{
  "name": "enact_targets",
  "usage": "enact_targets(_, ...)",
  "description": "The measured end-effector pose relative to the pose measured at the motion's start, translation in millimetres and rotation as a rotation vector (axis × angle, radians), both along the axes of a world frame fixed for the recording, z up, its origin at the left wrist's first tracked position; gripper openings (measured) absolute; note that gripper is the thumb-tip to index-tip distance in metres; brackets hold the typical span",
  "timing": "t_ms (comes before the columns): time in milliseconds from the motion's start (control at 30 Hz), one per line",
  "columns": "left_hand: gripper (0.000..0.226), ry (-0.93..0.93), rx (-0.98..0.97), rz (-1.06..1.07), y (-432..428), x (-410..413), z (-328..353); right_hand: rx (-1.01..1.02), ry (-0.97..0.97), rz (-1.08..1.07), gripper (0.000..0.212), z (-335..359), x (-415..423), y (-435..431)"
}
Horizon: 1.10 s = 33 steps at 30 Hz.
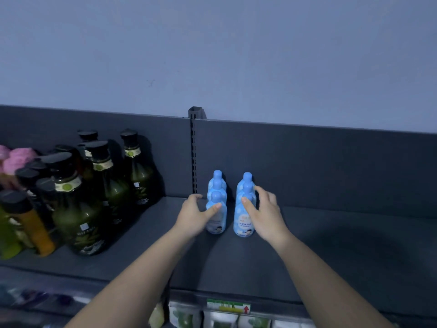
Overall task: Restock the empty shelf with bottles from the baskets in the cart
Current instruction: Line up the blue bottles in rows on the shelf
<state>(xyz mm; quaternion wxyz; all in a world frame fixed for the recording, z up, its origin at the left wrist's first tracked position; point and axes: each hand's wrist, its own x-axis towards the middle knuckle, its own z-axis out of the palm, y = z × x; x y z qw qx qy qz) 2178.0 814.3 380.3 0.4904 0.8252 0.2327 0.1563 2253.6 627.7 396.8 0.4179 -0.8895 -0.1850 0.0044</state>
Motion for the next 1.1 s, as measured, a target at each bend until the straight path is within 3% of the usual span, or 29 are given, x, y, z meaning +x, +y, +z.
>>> enact_targets(300,0.080,0.170,0.253,0.044,21,-63,3,-0.297,-0.333,0.047,0.064,1,-35,13)
enact_targets(467,0.082,0.356,0.582,0.079,24,-122,5,-0.399,-0.411,0.291,0.068,-2,-65,36)
enact_targets(567,0.084,0.425,0.667,0.141,27,-166,1,-0.482,-0.427,0.460,0.073,-10,-91,58)
enact_targets(900,0.091,0.560,0.571,0.404,60,-309,-27,-0.463,-0.441,0.795,0.078,-31,-194,141)
enact_targets(1100,0.092,0.614,0.507,0.451,94,-370,-56,-0.445,-0.460,0.924,0.078,-44,-252,188)
